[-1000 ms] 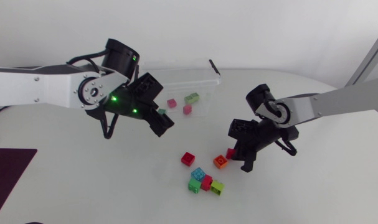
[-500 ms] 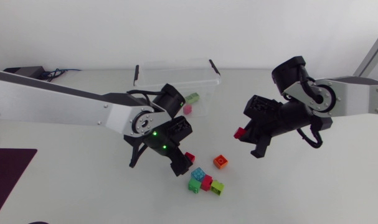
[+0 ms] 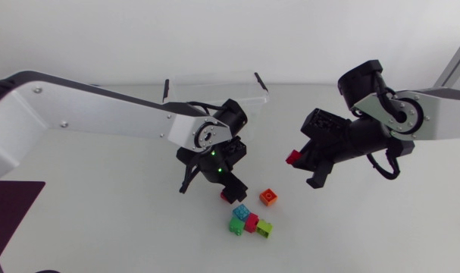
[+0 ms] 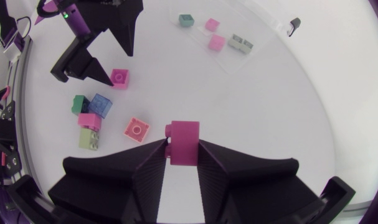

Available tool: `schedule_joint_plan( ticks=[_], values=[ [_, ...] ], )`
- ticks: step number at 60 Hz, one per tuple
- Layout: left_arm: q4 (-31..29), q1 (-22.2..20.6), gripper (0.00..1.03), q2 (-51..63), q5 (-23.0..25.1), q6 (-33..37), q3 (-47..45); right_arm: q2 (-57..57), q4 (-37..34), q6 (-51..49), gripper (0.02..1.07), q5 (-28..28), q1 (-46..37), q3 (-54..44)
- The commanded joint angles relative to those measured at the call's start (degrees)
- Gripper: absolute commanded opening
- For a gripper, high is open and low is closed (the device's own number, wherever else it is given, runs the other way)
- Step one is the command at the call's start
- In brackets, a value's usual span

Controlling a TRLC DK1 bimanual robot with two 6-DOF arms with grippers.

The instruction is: Pick up the duplo bricks and place them in the container

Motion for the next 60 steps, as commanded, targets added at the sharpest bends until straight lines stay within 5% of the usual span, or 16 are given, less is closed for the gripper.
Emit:
schedule_joint_plan(
  ticks=[1,15,24,41,60],
  values=[
    [-2.06,-0.18,0.81,2.7,0.02,-2.51,2.42,-0.92,-0.65,1.79,0.33,-0.53,0.35,2.47],
    [-3.2,-0.45,0.71,4.99,0.19,-4.27,3.82,-0.39,-1.0,3.99,0.33,-1.76,-0.96,7.48],
    [-3.29,-1.24,0.17,6.04,0.28,-4.71,3.74,2.15,-0.03,6.45,0.33,-3.08,-2.28,11.78],
    [-3.29,-1.15,0.15,2.0,0.46,-4.36,-0.13,8.83,5.07,13.48,0.33,-3.78,-1.23,20.22],
    [-3.81,3.86,0.15,-11.63,0.63,-1.98,-4.79,20.26,9.64,18.67,0.33,-3.34,2.55,32.0]
  ],
)
